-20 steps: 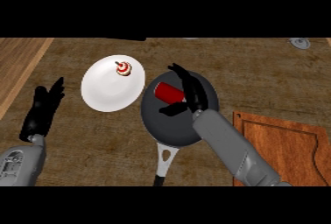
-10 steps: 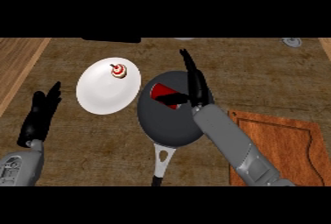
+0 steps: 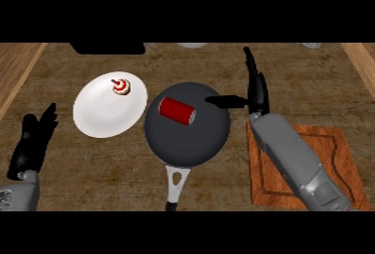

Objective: Pick the can from the cutting board and place it in the pan

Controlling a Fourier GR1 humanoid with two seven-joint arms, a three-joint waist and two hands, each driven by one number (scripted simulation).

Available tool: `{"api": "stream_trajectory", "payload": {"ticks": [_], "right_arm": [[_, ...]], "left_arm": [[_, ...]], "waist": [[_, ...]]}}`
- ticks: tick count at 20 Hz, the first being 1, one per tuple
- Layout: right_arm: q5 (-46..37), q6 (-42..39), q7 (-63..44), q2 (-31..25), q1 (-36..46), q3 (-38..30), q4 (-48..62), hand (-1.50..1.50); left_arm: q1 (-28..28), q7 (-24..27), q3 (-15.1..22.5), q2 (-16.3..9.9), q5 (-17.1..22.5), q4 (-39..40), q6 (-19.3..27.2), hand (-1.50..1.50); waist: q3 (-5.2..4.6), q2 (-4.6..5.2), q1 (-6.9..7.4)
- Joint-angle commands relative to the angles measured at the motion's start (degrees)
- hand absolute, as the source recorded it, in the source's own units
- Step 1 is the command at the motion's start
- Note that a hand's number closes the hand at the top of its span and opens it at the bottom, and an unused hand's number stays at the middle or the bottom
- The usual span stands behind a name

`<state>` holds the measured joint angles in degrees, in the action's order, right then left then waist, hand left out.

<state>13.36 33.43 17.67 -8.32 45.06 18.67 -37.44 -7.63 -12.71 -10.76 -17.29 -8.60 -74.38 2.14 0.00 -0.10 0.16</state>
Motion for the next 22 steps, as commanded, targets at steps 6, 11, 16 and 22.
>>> {"api": "stream_trajectory", "payload": {"ticks": [6,11,16,22], "right_arm": [[4.0,-15.0,0.1,-18.4,-17.0,-4.3,-18.3,-1.50],[7.8,-24.5,2.2,-25.9,-24.3,-10.3,-22.8,-1.50],[8.0,-33.2,4.7,-29.7,-26.2,-15.6,-18.9,-1.50],[9.1,-41.4,7.3,-35.8,-32.6,-21.3,-21.3,-1.50]], "left_arm": [[1.5,-0.4,-1.8,-2.0,0.1,-1.7,-0.6,0.00],[1.9,-1.4,-1.1,-0.5,0.2,-2.9,-0.7,0.00],[1.8,-1.8,-1.2,-0.3,0.7,-3.9,-1.9,0.00],[-0.2,-2.2,-3.3,-2.4,1.3,-2.3,-3.2,0.00]], "waist": [[-0.03,-0.31,-1.49],[-0.01,-0.09,-0.80],[0.00,0.10,-0.16],[0.00,0.07,-0.41]]}}
